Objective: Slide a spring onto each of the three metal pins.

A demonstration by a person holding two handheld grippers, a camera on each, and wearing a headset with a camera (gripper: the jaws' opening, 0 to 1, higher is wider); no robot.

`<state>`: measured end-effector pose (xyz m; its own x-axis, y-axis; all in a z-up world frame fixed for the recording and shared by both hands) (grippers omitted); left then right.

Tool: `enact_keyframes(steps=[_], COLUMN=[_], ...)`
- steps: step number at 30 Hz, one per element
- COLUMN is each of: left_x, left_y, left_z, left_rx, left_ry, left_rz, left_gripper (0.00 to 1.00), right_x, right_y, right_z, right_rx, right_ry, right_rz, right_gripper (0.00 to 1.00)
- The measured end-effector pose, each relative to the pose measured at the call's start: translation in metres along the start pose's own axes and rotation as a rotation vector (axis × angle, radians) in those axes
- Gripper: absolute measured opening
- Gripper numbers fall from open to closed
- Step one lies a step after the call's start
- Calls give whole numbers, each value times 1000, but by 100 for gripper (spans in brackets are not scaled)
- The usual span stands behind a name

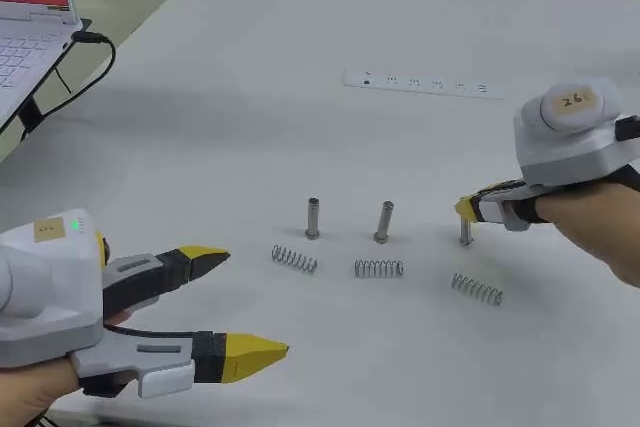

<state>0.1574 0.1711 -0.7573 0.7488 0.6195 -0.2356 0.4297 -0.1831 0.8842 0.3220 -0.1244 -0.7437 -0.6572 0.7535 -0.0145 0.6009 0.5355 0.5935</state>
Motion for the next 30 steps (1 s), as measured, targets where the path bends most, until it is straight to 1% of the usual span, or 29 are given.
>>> enact_keyframes(steps=[15, 30], left_x=[0, -1], left_y=[0, 0], left_z=[0, 0], left_rx=[5, 9], left_ry=[-2, -5], left_rz=[2, 3], left_gripper=[74, 74], right_x=[0, 1], right_y=[-7, -11], right_z=[-6, -8], right_rx=[2, 0], right_ry=[3, 8], right_rz=[0, -3], right_gripper=[6, 7])
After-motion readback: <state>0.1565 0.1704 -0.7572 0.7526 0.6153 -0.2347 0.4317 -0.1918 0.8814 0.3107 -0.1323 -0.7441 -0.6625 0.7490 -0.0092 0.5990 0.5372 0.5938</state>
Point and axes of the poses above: the centre of the closed fingertips' face, and the gripper's own axes: z roughly forward along the fingers, x roughly to its left, y roughly out of its top, the point moved 9 cm from there along -z, roughly backward along the fingers, and after that the axes turned 7 degrees about x, right-handed, at the moved point
